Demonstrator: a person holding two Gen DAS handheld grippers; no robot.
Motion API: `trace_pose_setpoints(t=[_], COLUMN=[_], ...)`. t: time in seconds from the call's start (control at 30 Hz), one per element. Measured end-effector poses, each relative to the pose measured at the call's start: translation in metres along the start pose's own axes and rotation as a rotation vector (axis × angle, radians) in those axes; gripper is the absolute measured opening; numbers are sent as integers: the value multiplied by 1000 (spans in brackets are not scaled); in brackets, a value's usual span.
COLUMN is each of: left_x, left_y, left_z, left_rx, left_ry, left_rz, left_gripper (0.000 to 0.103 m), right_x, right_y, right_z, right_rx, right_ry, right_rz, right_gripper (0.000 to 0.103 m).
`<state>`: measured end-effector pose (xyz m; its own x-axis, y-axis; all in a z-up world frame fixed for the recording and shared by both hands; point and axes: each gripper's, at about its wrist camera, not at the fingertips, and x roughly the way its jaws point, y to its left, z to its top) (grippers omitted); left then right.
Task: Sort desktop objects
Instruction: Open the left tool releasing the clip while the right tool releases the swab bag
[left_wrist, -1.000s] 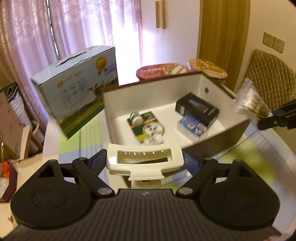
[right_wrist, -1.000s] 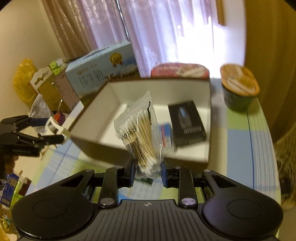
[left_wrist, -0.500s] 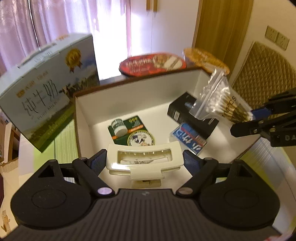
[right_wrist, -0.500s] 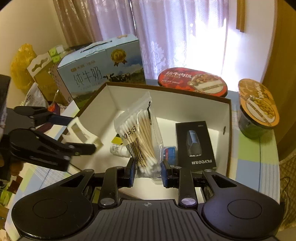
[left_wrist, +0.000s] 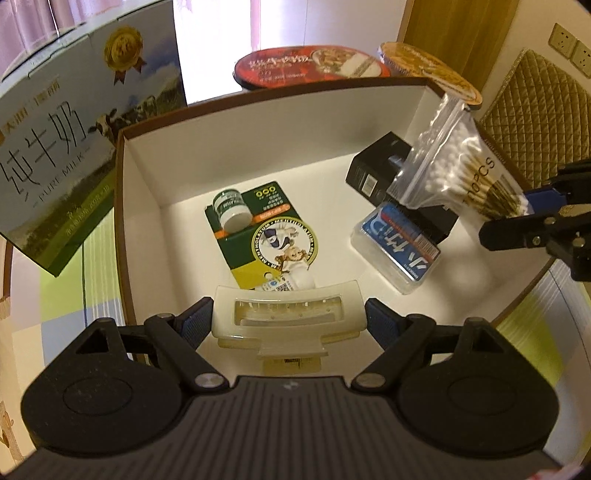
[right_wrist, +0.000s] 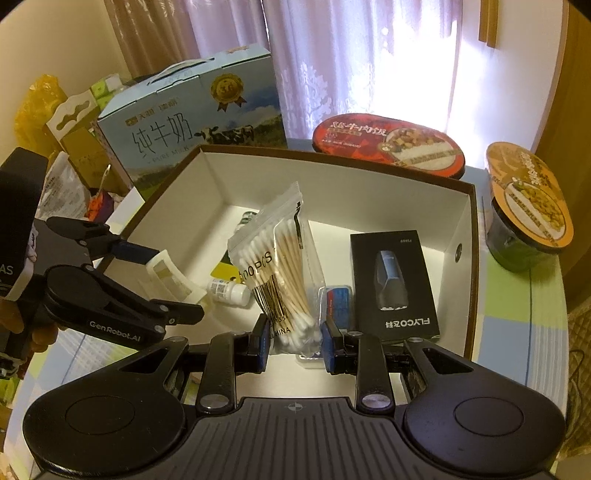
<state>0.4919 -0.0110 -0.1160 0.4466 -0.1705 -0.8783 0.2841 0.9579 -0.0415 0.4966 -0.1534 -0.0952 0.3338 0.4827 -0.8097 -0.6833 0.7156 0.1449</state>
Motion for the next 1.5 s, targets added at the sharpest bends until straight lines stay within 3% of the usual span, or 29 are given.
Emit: trace_pose_setpoints(t=[1.23, 1.3, 1.37, 1.43, 1.5], left_x=[-10, -10, -10, -11, -14], left_y=[16, 16, 16, 17, 16], left_z=[-2, -2, -2, -3, -4], left_rx=[-70, -70, -73, -75, -77], left_ry=[-42, -42, -43, -50, -56], left_rz=[-2, -1, 2, 4, 5], left_gripper=[90, 90, 91, 94, 96], right_x=[57, 58, 57, 51, 49], right_y=[9, 9, 11, 15, 14], right_z=[-4, -3, -4, -5, -5], right_rx=[24, 28, 15, -29, -40], right_ry=[137, 124, 90, 28, 36], right_rz=[24, 18, -40, -91, -94], right_gripper=[25, 34, 84, 90, 91])
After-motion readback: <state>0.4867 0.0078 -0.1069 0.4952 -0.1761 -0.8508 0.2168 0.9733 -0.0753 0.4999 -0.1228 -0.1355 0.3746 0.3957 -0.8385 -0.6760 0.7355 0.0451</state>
